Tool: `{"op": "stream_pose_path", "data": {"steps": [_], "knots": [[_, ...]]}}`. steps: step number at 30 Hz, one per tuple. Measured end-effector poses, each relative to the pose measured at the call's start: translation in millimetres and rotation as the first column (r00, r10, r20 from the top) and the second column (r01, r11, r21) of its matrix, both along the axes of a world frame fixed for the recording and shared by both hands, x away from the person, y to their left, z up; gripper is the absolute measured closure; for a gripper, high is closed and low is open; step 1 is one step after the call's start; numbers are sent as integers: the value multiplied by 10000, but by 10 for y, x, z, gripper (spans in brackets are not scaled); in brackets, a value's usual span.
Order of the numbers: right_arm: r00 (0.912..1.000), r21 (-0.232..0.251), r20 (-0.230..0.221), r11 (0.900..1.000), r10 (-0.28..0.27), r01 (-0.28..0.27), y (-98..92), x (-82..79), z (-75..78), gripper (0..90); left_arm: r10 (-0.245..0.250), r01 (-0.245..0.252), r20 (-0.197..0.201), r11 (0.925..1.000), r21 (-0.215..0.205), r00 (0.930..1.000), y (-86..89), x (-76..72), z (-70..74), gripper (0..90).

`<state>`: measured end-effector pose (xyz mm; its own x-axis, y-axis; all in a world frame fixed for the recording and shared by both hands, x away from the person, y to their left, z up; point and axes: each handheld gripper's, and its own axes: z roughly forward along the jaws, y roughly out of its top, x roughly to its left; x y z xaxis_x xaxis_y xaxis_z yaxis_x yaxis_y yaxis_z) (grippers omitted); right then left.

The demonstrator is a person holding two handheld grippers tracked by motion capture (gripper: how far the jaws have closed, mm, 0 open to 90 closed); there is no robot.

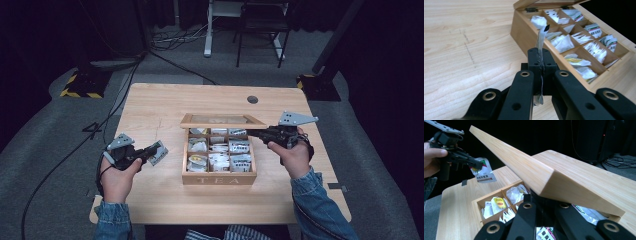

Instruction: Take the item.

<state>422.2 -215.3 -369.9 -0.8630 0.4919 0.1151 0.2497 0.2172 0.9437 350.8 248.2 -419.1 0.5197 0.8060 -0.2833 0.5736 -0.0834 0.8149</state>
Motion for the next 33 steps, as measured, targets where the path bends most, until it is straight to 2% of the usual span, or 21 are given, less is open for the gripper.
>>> {"op": "stream_pose_path", "data": {"steps": [8,13,19,28,30,33], "knots": [[10000,5,-13,10000,11,-11,-2,0,-2,900,287,-295,-405,9994,-179,9988,84,81,-171,889],[10000,11,-20,10000,11,-11,-2,-2,-4,900,432,-464,-799,9982,-388,9959,140,125,-292,889],[10000,-18,-45,10000,-9,9,-3,-6,-9,900,544,-600,-976,9966,-557,9937,184,154,-370,888],[10000,-29,-40,10000,-8,7,-4,-7,-10,900,588,-648,-1174,9968,-477,9913,198,188,-458,862],[10000,-30,-43,10000,-10,9,-3,-7,-9,900,646,-708,-1153,9962,-504,9912,198,192,-471,842],[10000,-22,-39,10000,-3,3,-3,-7,-10,900,666,-702,-1130,9971,-281,9914,203,194,-471,791]]}}
